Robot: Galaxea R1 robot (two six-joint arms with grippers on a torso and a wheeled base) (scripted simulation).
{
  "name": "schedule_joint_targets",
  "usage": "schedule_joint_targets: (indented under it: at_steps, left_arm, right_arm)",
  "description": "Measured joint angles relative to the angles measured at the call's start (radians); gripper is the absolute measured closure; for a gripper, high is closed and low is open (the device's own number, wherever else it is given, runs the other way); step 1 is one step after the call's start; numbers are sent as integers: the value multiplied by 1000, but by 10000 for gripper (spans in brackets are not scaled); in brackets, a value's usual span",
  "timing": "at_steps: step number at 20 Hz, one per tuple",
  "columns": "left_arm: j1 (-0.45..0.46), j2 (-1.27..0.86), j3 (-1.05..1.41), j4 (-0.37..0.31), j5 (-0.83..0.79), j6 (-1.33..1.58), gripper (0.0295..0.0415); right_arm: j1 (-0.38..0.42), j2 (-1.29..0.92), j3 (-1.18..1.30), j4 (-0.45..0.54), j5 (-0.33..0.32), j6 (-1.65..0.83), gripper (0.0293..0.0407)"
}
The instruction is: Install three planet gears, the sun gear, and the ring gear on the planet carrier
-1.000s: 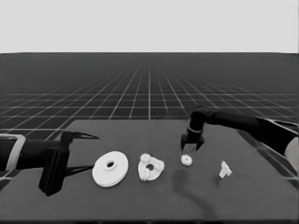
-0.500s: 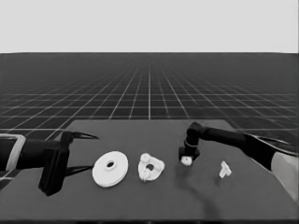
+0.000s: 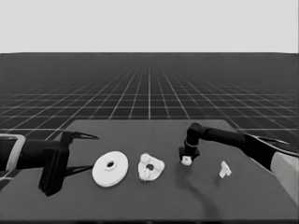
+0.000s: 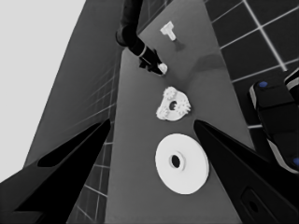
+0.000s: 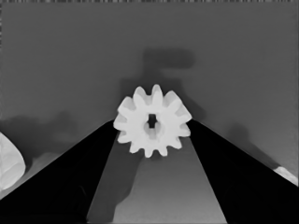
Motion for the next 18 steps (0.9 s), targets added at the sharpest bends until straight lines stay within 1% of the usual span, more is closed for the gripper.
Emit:
schedule_joint_targets:
  at_steps: [2,3,4,6,8,12,13,14,16,18]
  left_arm:
    - [0,0,0,0,0,0,326]
    - [0,0,0,0,0,0,326]
    - [0,0,0,0,0,0,326]
    - [0,0,0,0,0,0,326]
    - [0,0,0,0,0,0,326]
    - [0,0,0,0,0,0,326]
    - [0,0,0,0,0,0,326]
    - [0,0,0,0,0,0,326]
    - [0,0,0,0,0,0,326]
    - [0,0,0,0,0,0,326]
  right_arm:
    - [0,0,0,0,0,0,388]
    - [58,-34,83,48,-55,36,387]
    - [112,-49,117,83,-85,51,387]
    - [161,-56,134,120,-110,58,387]
    - [176,-57,136,133,-118,59,387]
    - [183,-57,137,139,-122,58,387]
    - [179,42,200,116,-147,280,387]
    - [175,190,194,110,-161,385,387]
    - [173,352,104,108,-168,432,387]
    - [172,407,53,107,-168,434,387]
